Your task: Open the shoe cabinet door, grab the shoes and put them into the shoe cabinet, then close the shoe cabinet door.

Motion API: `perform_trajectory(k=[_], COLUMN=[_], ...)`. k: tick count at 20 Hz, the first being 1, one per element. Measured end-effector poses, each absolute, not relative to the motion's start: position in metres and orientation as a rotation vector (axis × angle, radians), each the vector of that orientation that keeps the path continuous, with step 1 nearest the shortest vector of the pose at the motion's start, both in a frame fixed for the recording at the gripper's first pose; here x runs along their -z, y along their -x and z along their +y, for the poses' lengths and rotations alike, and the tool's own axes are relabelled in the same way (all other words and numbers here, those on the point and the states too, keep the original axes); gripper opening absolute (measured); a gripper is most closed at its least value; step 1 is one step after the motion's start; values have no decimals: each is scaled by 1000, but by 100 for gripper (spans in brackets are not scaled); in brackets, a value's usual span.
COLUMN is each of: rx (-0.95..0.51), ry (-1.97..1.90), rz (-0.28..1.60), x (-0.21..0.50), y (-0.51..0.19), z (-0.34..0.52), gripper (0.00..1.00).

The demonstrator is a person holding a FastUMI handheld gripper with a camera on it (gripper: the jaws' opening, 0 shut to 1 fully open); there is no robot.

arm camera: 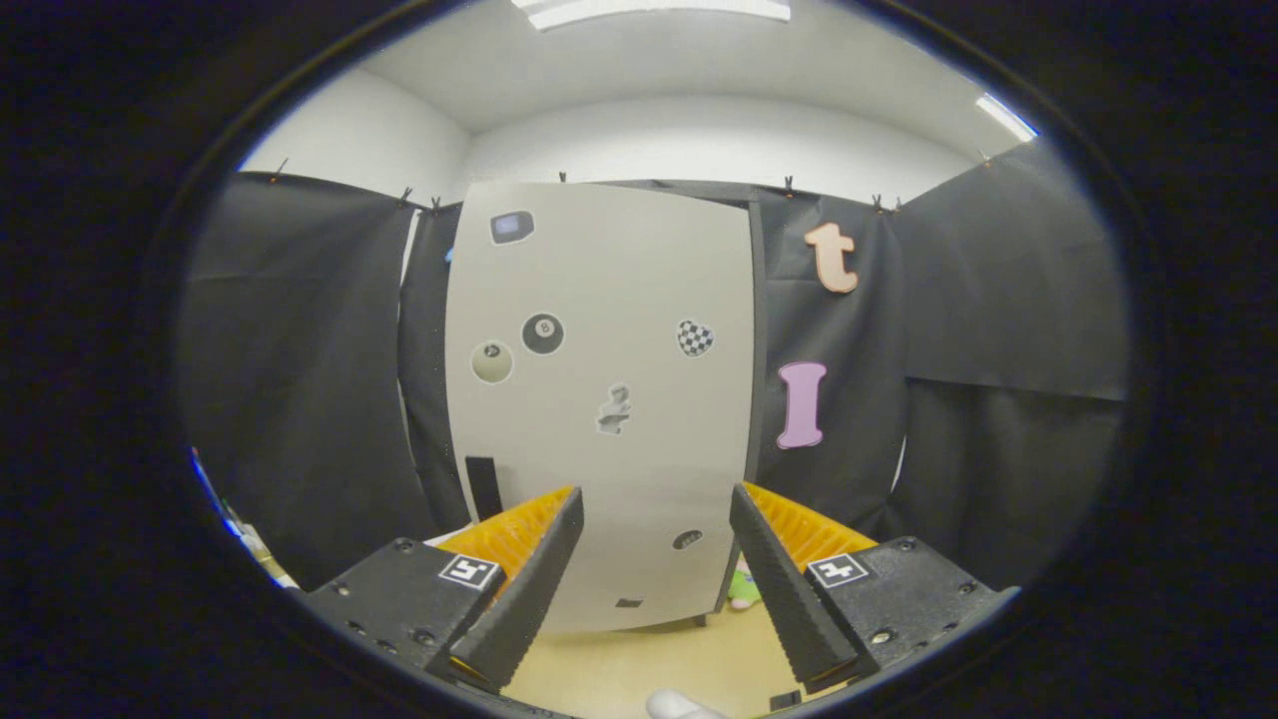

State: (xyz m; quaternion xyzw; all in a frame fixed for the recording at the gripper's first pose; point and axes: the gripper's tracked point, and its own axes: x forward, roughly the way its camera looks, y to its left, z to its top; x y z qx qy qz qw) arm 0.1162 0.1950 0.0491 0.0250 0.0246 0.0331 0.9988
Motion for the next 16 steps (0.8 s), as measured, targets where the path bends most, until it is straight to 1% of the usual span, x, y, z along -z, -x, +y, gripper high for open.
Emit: perform_trajectory(k=[7, 16], rx=[20, 55], ry=[-69, -71], rz=[28, 24], x=[-63, -63], y=[-90, -80], z=[162, 153], gripper=[97, 97])
